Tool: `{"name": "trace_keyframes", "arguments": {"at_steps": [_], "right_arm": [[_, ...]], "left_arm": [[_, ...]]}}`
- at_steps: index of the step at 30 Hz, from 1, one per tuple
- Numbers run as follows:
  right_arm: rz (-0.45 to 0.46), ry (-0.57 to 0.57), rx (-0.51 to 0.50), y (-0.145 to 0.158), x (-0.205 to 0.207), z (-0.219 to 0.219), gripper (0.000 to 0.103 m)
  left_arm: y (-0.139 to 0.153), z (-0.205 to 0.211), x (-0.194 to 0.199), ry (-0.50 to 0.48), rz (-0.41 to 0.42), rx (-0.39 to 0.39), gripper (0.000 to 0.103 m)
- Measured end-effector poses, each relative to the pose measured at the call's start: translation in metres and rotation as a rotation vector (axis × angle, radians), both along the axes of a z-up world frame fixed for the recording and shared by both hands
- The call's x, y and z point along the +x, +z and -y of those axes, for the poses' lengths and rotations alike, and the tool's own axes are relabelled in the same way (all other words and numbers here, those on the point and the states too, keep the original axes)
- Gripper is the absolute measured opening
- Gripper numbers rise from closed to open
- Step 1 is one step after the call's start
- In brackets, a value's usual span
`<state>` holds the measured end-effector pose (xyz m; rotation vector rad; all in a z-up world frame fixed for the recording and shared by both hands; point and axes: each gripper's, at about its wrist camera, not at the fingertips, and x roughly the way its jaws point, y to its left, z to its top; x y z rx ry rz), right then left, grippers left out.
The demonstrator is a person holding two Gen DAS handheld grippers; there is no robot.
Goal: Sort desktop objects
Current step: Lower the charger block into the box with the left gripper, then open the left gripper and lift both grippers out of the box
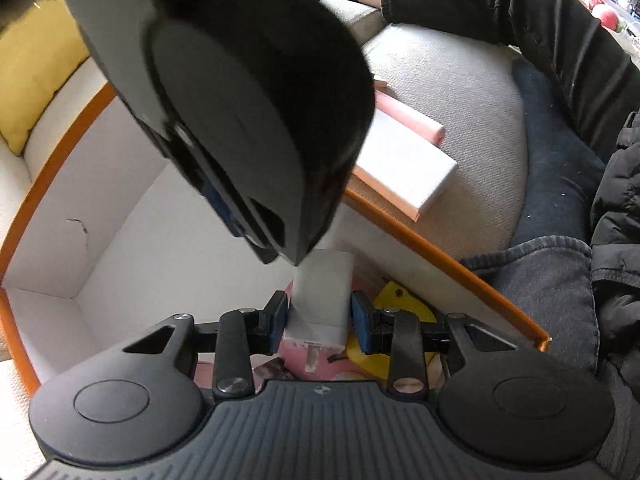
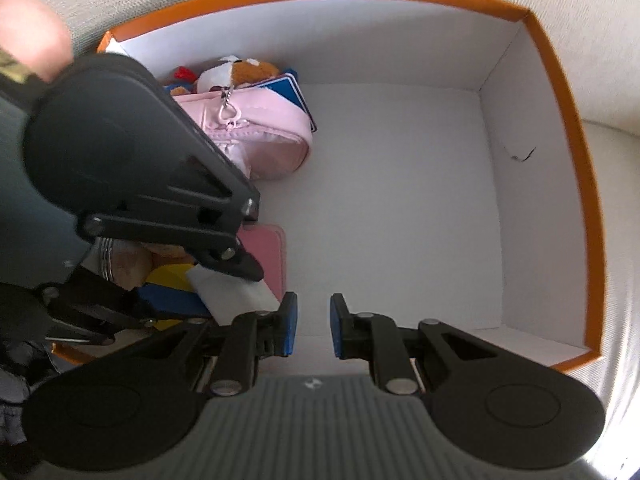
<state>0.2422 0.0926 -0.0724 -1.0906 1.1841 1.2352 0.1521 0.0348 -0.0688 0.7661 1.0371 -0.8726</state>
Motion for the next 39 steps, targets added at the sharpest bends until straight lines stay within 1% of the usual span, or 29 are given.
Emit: {"name": "trace_keyframes", "arguments": {"at_steps": [3, 6, 12, 14, 18, 20, 22, 24, 26, 29, 31, 33, 36, 38, 39], "right_arm": [[-0.001, -0.017, -0.006, -0.008, -0.001, -0.004, 0.018], [-0.028, -0.021, -0.016, -0.014, -0.004, -0.006, 0.018], [-0.075, -0.010, -0.051, -0.019, -0.013, -0.003, 0.018], [-0.068, -0.003, -0.052, -0.020, -0.016, -0.002, 0.018], [-0.055, -0.004, -0.037, -0.021, -0.017, -0.001, 0.018], [-0.049, -0.010, -0.024, -0.020, -0.018, -0.002, 0.019], [-0.054, -0.002, -0.018, -0.019, -0.021, -0.003, 0.016], [-0.029, 0.017, -0.020, -0.020, -0.028, -0.003, 0.016], [-0.016, 0.012, -0.023, -0.020, -0.030, -0.004, 0.016], [-0.008, -0.013, 0.000, -0.014, -0.030, -0.001, 0.017], [0.017, -0.033, 0.019, -0.008, -0.030, 0.003, 0.017], [0.039, -0.050, 0.045, 0.000, -0.032, 0.009, 0.017], [0.075, -0.091, 0.115, 0.015, -0.035, 0.021, 0.017], [0.094, -0.117, 0.152, 0.025, -0.042, 0.028, 0.017], [0.104, -0.134, 0.174, 0.031, -0.045, 0.035, 0.017]], "left_arm": [[0.002, -0.004, -0.002, 0.001, -0.002, -0.012, 0.039], [0.006, -0.007, -0.003, 0.011, 0.004, -0.021, 0.039], [0.021, -0.018, -0.014, 0.026, 0.004, -0.087, 0.039], [0.025, -0.021, -0.019, 0.031, 0.006, -0.105, 0.039], [0.034, -0.029, -0.027, 0.084, 0.044, -0.127, 0.039], [0.039, -0.033, -0.033, 0.115, 0.061, -0.140, 0.039], [0.045, -0.036, -0.037, 0.154, 0.077, -0.166, 0.039], [0.051, -0.036, -0.041, 0.198, 0.090, -0.204, 0.039], [0.055, -0.033, -0.049, 0.237, 0.122, -0.242, 0.039], [0.062, -0.035, -0.060, 0.311, 0.143, -0.307, 0.039], [0.066, -0.039, -0.065, 0.362, 0.158, -0.343, 0.039], [0.070, -0.041, -0.072, 0.411, 0.178, -0.379, 0.039], [0.079, -0.046, -0.083, 0.488, 0.207, -0.435, 0.039], [0.083, -0.045, -0.089, 0.524, 0.226, -0.454, 0.039], [0.090, -0.051, -0.089, 0.538, 0.235, -0.461, 0.039]]}}
